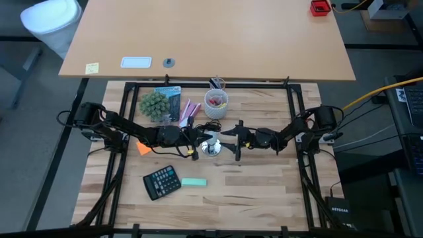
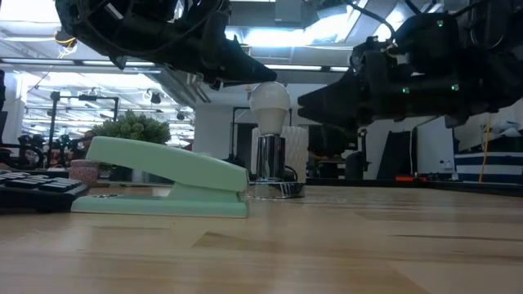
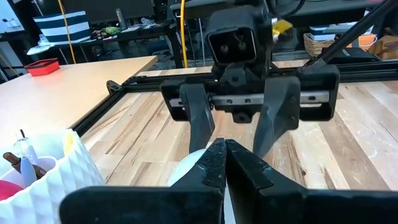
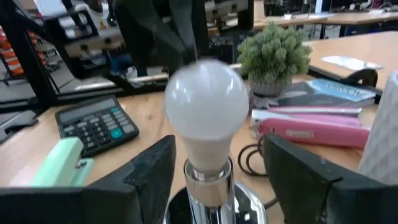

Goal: Screw lightbulb
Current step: Insert the lightbulb into the lamp

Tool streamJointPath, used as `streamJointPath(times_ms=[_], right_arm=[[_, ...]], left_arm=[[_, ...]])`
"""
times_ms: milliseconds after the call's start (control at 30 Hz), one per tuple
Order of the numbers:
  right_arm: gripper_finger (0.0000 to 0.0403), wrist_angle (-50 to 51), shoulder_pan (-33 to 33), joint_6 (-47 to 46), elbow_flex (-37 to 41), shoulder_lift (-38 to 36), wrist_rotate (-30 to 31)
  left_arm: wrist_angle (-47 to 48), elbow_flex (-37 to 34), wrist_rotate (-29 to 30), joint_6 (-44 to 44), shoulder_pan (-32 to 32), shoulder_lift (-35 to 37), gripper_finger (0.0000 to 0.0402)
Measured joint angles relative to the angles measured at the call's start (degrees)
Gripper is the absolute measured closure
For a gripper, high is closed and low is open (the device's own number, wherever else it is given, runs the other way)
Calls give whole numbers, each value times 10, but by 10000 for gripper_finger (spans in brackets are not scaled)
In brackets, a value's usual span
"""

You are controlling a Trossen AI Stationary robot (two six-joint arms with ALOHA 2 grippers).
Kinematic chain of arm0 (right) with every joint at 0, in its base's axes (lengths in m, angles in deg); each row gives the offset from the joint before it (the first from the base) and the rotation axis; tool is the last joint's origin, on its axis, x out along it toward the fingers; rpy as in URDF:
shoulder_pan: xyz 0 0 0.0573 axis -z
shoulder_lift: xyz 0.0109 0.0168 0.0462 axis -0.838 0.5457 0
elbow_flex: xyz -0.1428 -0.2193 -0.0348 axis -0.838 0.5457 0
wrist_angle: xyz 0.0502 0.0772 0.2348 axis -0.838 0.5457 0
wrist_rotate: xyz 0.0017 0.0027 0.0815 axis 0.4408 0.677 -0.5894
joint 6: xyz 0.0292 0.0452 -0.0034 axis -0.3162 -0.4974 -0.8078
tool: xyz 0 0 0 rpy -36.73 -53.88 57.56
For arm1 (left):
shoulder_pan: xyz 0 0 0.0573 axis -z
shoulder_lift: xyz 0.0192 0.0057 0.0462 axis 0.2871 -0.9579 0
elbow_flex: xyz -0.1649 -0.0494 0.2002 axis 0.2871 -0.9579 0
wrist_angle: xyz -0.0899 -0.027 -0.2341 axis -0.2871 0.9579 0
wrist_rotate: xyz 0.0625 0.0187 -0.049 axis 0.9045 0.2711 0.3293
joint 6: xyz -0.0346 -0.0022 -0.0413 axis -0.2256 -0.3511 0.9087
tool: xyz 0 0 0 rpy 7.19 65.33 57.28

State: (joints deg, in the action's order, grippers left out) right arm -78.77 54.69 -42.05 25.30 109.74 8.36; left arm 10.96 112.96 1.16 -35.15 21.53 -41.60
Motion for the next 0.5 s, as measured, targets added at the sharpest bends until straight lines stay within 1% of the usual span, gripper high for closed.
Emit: streamJointPath(times_ms=[100,333,500], right_arm=[[197,-2,0,0,-1,-5,2],[274,0,0,2,-20,-5,40],[309,2,0,26,-31,-5,49]], left_arm=[[0,0,0,0,0,0,400],[0,0,0,0,0,0,400],[0,0,0,0,0,0,400]])
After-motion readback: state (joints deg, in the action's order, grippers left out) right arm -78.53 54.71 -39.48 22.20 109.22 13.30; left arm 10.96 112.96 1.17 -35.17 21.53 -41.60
